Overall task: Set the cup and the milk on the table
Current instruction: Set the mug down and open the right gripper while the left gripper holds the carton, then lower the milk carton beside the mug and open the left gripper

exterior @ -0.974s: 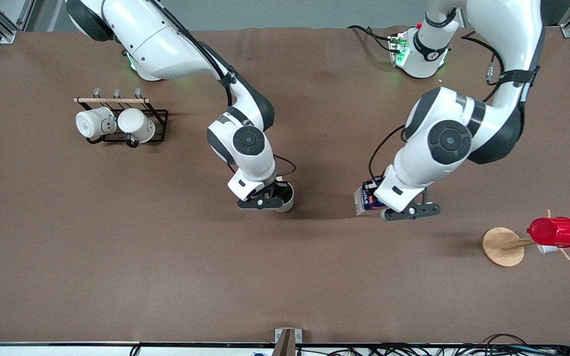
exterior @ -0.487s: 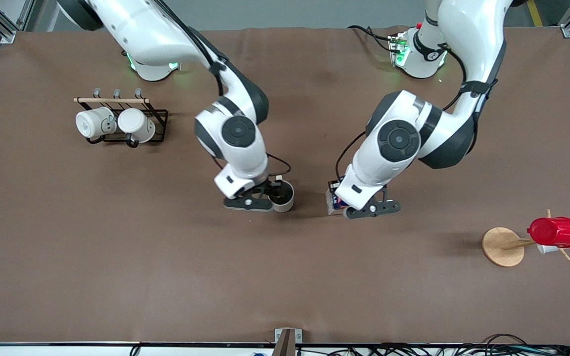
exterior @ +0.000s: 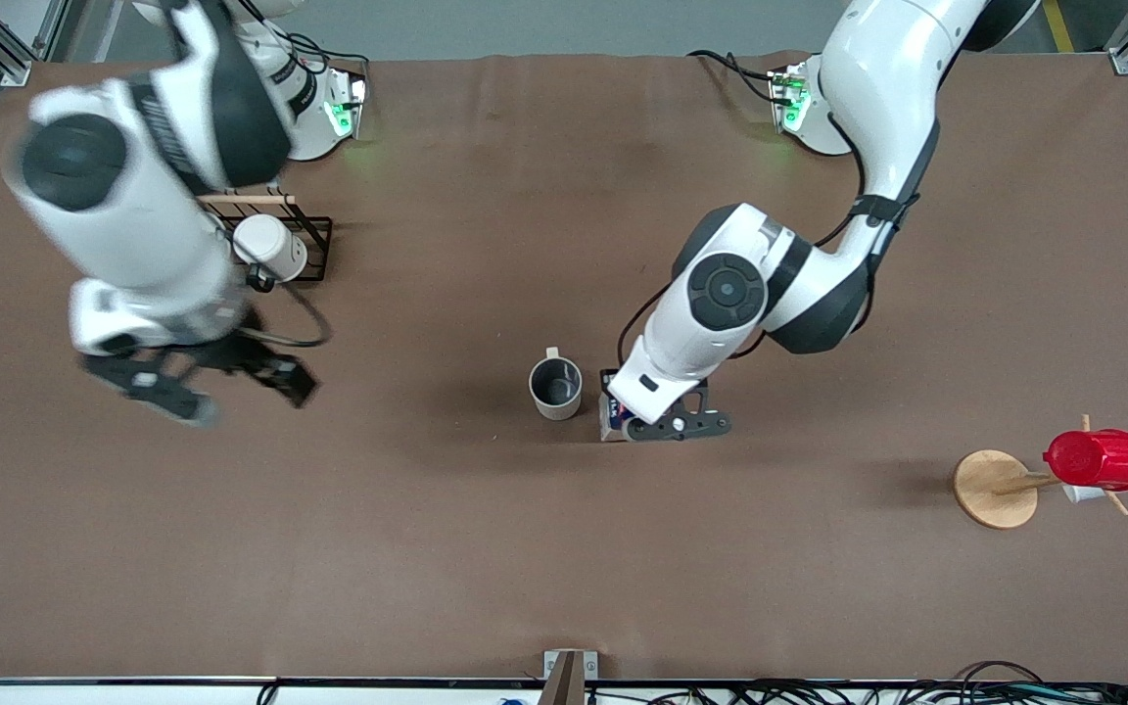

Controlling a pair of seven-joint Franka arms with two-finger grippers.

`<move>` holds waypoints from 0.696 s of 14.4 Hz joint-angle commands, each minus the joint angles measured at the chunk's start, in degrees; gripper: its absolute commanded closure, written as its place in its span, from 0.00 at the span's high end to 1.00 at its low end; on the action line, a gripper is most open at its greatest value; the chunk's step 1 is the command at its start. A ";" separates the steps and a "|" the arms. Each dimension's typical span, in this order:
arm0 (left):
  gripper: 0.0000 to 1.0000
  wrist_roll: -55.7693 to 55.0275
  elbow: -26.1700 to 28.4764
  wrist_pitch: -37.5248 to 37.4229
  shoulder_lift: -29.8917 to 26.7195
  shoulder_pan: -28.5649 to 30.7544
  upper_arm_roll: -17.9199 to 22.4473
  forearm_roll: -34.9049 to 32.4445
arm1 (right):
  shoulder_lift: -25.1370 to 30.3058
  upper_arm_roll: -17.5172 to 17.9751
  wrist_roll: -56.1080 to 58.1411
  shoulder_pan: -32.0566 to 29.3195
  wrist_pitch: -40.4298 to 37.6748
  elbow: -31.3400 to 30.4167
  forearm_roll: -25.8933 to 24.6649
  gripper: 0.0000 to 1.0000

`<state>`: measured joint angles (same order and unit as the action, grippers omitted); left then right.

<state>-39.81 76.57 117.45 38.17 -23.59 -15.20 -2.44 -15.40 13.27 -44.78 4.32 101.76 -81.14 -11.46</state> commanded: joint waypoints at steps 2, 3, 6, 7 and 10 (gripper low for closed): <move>0.36 -0.09 -1.51 -0.21 1.29 -1.63 0.69 -0.90 | 7.12 -1.82 12.83 -5.73 -5.51 -2.88 5.11 1.00; 0.37 -0.18 -1.51 -0.21 1.56 -1.72 0.69 -0.90 | 8.88 -6.20 19.23 -5.29 -7.61 -2.79 7.66 1.00; 1.00 -0.53 -1.51 -0.21 2.09 -2.15 0.69 -0.90 | 12.49 -13.43 31.48 -5.38 -15.52 -2.53 11.19 1.00; 1.00 -0.53 -1.51 -0.21 2.09 -2.16 0.69 -0.90 | 13.28 -14.84 33.68 -5.46 -17.80 -2.53 11.63 1.00; 1.00 -0.44 -1.69 -0.47 0.60 -1.98 0.96 -1.07 | 13.99 -16.96 39.23 -5.82 -19.41 -2.88 12.25 1.00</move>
<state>-39.82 76.25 117.52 39.57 -24.95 -15.04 -2.46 -2.66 -3.41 -8.20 -1.26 82.08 -81.63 -0.36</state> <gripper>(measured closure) 0.128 0.000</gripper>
